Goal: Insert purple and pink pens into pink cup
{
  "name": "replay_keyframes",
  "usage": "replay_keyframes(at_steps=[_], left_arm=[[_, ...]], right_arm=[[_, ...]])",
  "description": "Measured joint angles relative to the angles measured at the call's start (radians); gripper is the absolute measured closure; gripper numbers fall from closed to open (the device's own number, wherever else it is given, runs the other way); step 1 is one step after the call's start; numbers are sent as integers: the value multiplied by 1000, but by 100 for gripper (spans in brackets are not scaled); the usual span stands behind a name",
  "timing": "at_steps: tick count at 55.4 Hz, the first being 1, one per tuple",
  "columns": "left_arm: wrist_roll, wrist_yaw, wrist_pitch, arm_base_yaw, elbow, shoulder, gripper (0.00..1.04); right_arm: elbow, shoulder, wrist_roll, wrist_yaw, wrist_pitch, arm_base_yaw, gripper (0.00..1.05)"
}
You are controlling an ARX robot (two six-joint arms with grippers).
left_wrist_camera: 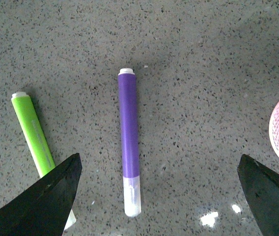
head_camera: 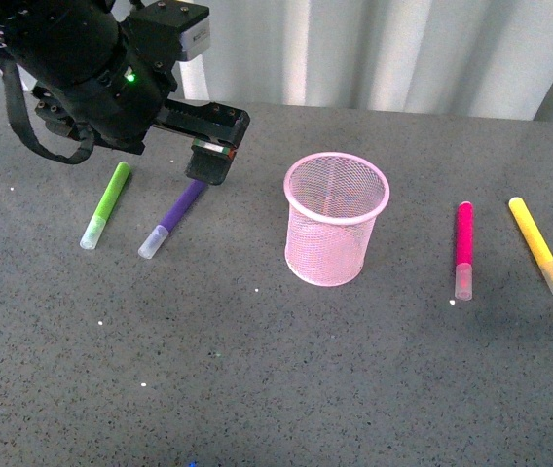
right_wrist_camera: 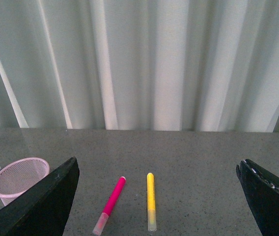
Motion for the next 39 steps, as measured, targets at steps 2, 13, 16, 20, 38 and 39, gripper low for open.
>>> replay_keyframes(at_steps=[2, 13, 16, 20, 38, 39], left_arm=[[5, 0, -5, 2, 18, 17, 7], [35, 5, -7, 11, 93, 90, 7], [47, 9, -5, 17, 111, 117, 7], [62, 19, -3, 23, 128, 144, 7], [102, 27, 9, 45, 176, 236, 7], [104, 25, 10, 46, 180, 243, 7]], right_arm=[[0, 0, 0, 0, 0, 0, 7], [0, 0, 0, 0, 0, 0, 7], [0, 0, 0, 0, 0, 0, 7], [0, 0, 0, 0, 0, 0, 7], [0, 0, 0, 0, 0, 0, 7], [0, 0, 0, 0, 0, 0, 7]])
